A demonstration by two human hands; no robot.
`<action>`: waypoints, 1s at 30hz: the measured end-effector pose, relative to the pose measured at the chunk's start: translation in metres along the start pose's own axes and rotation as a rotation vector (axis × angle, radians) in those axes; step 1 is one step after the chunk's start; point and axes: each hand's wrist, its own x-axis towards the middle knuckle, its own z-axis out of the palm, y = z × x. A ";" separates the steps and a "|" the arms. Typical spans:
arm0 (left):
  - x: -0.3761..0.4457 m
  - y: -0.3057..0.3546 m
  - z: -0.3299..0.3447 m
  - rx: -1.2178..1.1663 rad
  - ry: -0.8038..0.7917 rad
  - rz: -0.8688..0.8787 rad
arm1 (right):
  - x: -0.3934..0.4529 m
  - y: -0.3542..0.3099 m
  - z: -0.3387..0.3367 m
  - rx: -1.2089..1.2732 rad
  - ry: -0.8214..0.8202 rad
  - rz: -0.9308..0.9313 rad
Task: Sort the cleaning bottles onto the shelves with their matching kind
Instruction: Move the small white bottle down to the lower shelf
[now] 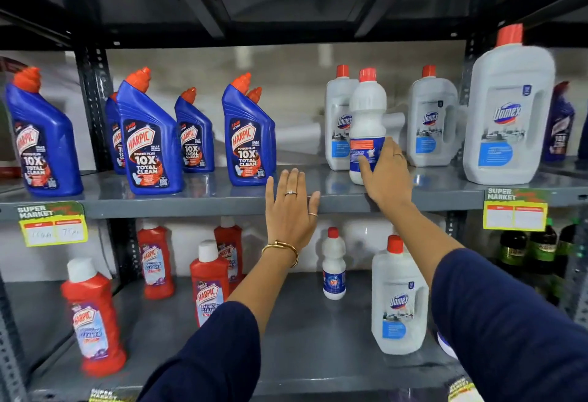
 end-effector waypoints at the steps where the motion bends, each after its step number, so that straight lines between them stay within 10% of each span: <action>1: 0.000 -0.001 0.001 0.010 0.005 0.014 | 0.006 -0.003 0.003 0.066 -0.001 0.061; 30: -0.009 -0.003 -0.008 0.082 -0.088 0.008 | -0.079 -0.016 -0.036 0.336 0.376 0.105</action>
